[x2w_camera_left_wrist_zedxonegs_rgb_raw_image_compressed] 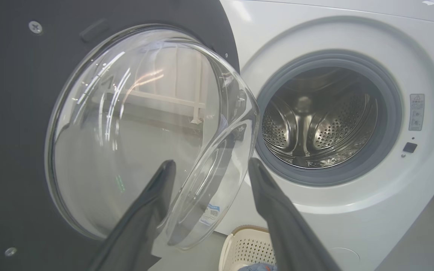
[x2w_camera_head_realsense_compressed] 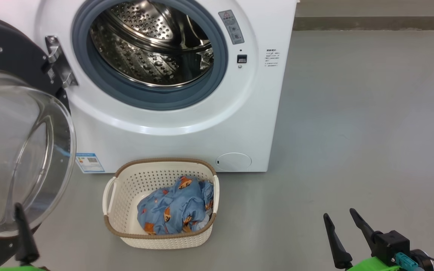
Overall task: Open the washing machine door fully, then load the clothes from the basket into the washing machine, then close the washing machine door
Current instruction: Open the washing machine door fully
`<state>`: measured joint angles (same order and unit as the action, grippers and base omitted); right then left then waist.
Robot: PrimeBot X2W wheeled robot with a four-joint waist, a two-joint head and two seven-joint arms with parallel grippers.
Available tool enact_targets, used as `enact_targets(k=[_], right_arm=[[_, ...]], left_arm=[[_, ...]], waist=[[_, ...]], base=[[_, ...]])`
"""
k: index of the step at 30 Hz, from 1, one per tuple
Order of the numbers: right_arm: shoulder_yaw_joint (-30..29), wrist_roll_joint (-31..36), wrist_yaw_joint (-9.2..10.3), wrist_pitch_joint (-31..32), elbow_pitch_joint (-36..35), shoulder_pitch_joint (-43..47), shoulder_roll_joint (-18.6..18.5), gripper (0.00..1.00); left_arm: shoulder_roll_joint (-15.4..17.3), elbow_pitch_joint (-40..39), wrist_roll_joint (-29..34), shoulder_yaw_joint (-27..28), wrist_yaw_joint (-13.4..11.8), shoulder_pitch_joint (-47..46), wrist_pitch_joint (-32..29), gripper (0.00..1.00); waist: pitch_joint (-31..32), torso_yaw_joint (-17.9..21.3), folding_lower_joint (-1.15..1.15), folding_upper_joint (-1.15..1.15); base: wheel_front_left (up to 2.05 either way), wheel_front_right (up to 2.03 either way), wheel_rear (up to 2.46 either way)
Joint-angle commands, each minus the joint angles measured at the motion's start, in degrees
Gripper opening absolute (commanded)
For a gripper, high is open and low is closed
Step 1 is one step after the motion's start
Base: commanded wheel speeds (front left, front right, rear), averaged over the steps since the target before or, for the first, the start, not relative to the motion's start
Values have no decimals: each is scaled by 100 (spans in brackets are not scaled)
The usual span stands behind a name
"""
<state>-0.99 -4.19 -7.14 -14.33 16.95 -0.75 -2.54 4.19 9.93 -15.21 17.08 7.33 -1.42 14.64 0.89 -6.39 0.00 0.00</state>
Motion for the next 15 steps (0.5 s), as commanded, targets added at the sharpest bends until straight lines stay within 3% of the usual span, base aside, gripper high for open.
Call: enact_targets(k=[1,6,15], right_arm=[[124,-36,-35,-67,-166,-19,-33,100],[122,28,-35,-67,-282,49,-33,100],[99,221,-35,-67,-480,161,-33,100]], left_arm=[[109,-202,-5,84,15,-32,36,100],[240,-393,8,-560,15,282,36,100],[314,-453,-98,-1065,15,511,36,100]], waist=[[33,60,0,0],[88,225,0,0],[126,498,0,0]], base=[[0,0,0],[0,0,0],[0,0,0]])
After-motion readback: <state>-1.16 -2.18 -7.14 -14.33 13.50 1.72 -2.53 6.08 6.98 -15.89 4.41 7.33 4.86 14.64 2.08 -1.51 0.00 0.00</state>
